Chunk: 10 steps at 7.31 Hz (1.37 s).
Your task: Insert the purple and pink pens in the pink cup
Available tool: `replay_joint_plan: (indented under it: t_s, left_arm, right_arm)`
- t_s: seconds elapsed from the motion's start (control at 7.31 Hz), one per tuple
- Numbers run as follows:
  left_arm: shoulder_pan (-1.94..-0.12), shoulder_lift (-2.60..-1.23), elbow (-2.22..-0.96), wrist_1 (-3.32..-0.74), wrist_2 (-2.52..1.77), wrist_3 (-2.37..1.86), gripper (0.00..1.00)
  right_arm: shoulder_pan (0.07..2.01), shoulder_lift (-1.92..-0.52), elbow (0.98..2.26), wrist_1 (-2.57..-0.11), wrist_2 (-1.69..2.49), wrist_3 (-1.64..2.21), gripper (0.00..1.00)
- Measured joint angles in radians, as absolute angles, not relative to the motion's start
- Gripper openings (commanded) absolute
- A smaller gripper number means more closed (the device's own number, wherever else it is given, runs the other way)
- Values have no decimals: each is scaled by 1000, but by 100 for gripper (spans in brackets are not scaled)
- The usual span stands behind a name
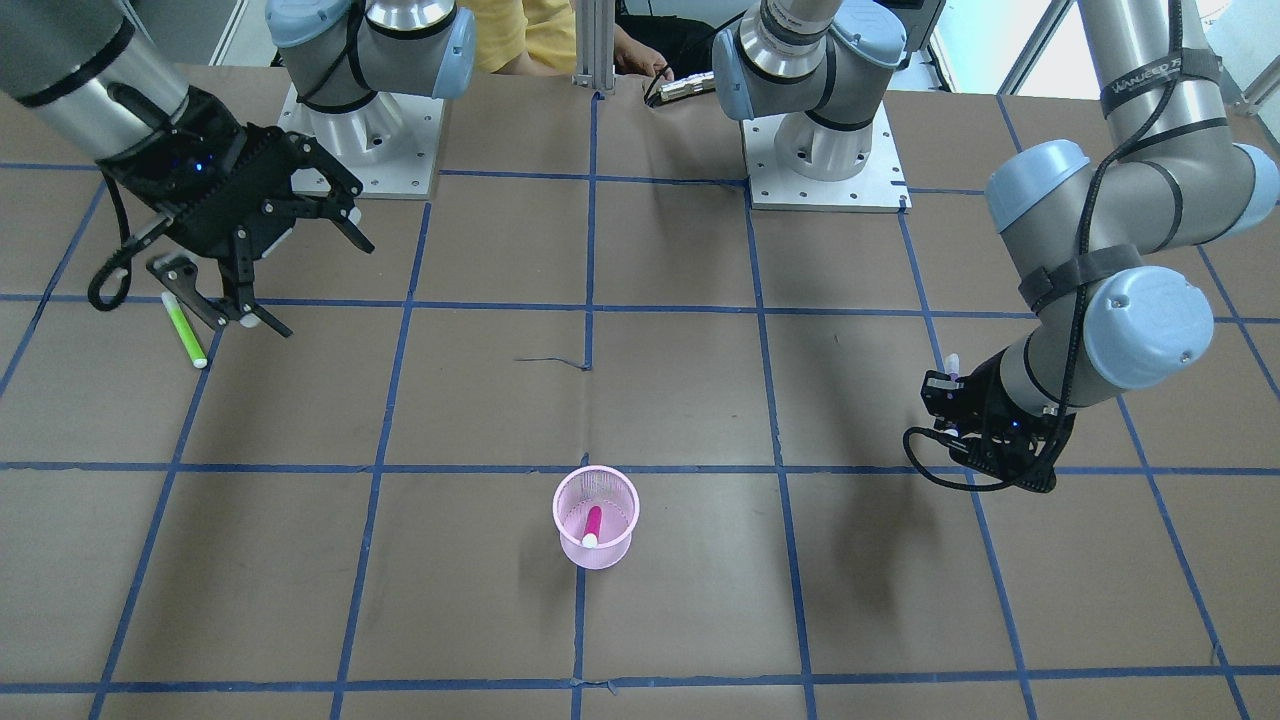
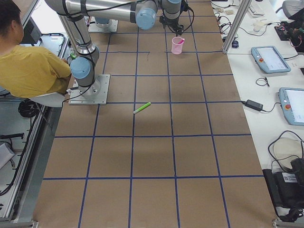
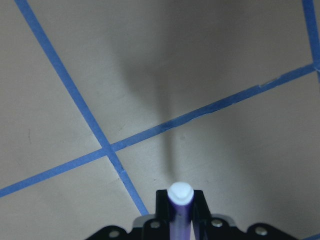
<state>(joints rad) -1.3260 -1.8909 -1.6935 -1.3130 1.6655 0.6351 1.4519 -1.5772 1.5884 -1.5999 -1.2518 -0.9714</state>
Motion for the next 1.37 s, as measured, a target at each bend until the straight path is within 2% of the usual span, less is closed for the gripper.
replay_joint_plan:
  t_s: [0.55,0.96,1.37]
  left_arm:
    - [-1436,-1809,-1677,-1312,1570,573,0]
    - [-1563,-1794,-1607,-1281,1445,464,0]
    - [-1713,-1833,-1594,-1009,1271,254,0]
  right_arm:
    - [1469,-1606,1563,-1530,-1498,-462,100]
    - [1580,-1575,1562,-1645,-1531,-163,100]
    - [1632,-1570,1578,-1770,-1550,-14,100]
